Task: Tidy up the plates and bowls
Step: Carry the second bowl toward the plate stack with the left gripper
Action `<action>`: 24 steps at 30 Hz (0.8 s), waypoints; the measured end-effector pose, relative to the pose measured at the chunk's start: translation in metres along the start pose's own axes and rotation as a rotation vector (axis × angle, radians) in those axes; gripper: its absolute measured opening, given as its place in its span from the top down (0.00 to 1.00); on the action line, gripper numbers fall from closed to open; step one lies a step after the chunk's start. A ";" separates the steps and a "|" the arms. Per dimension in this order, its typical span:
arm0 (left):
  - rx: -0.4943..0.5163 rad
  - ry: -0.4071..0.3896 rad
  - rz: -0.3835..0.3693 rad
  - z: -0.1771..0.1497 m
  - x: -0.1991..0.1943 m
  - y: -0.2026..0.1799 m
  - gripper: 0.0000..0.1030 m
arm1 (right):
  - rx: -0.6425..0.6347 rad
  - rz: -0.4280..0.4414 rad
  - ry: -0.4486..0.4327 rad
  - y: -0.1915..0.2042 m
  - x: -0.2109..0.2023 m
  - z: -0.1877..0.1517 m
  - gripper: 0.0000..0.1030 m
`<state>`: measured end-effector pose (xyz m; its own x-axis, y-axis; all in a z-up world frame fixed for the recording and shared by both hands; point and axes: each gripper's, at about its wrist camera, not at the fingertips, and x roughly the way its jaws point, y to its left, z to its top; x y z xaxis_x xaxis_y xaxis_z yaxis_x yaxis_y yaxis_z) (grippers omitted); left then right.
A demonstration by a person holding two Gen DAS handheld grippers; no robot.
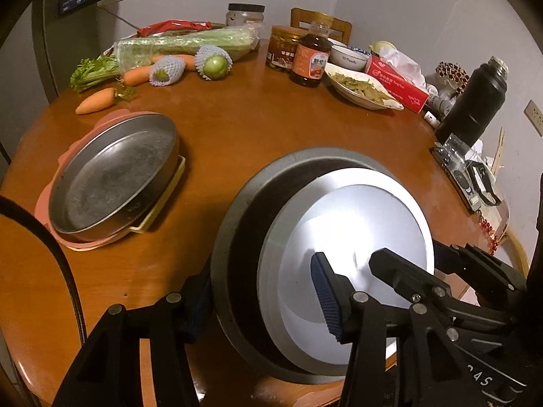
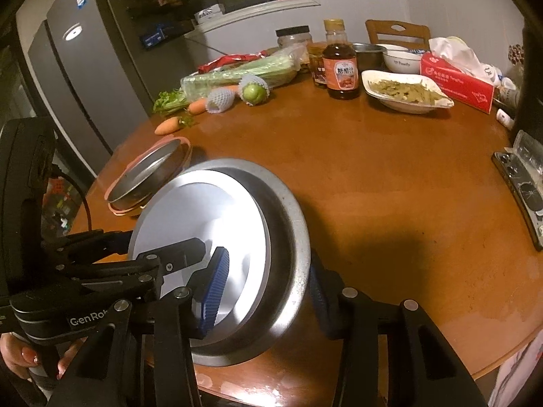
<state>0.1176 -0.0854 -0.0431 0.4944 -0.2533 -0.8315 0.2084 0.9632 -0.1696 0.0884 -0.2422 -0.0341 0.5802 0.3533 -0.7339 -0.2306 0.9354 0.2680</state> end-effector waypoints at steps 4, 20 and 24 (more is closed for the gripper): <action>-0.011 -0.015 -0.001 0.001 -0.007 0.006 0.49 | -0.018 -0.001 -0.015 0.009 -0.002 0.003 0.55; -0.062 -0.107 0.040 0.019 -0.051 0.059 0.49 | -0.099 0.037 -0.077 0.065 0.002 0.042 0.57; -0.077 -0.132 0.063 0.027 -0.061 0.078 0.49 | -0.127 0.048 -0.085 0.085 0.007 0.054 0.57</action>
<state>0.1265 0.0032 0.0086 0.6116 -0.1972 -0.7662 0.1107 0.9802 -0.1639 0.1152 -0.1589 0.0170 0.6287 0.4027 -0.6652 -0.3535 0.9100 0.2167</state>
